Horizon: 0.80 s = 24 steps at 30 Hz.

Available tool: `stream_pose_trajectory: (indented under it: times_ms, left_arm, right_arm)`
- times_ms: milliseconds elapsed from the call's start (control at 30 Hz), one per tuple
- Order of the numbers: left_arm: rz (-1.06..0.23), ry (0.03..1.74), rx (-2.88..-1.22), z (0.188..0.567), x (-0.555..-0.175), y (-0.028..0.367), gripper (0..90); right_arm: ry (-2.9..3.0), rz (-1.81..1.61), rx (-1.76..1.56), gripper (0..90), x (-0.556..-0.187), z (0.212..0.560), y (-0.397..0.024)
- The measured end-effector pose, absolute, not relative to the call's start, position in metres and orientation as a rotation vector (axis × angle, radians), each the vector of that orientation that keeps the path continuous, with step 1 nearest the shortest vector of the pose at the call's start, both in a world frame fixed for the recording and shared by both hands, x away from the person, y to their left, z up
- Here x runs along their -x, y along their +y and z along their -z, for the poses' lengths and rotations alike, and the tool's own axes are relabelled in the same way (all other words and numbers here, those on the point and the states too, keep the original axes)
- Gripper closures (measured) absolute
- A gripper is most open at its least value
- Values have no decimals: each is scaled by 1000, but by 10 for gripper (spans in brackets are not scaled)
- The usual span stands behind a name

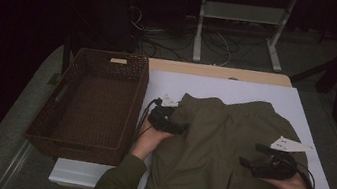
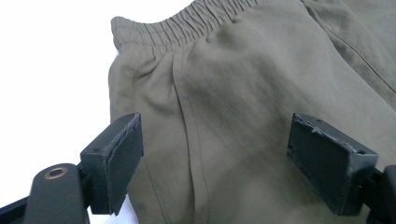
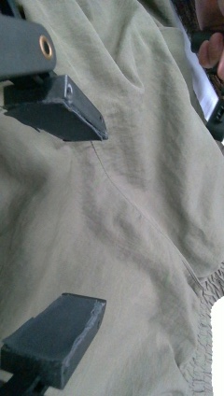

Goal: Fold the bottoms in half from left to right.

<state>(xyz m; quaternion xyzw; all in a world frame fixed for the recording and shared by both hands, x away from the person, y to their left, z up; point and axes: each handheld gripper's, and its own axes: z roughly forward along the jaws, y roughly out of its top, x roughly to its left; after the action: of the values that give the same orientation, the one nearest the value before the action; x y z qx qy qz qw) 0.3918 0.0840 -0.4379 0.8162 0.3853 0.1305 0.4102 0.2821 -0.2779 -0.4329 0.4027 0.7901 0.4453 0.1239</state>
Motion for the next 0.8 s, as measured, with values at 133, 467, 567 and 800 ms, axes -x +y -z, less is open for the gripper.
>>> stream_pose_trajectory:
  times_ms: [133, 467, 567, 800]
  left_arm:
    - [-340, 982, -2047, 435, -399, 83, 200]
    - [-389, 1019, -2045, 434, -417, 81, 278]
    - [-400, 1029, -2055, 434, -424, 80, 317]
    - [-410, 1060, -2077, 439, -440, 80, 437]
  right_arm:
    - [2303, -1301, -1175, 155, -282, 433, -278]
    - [2307, -1302, -1172, 155, -282, 433, -278]
    - [2307, -1304, -1175, 154, -282, 433, -278]
    - [2305, -1307, -1174, 154, -282, 433, -279]
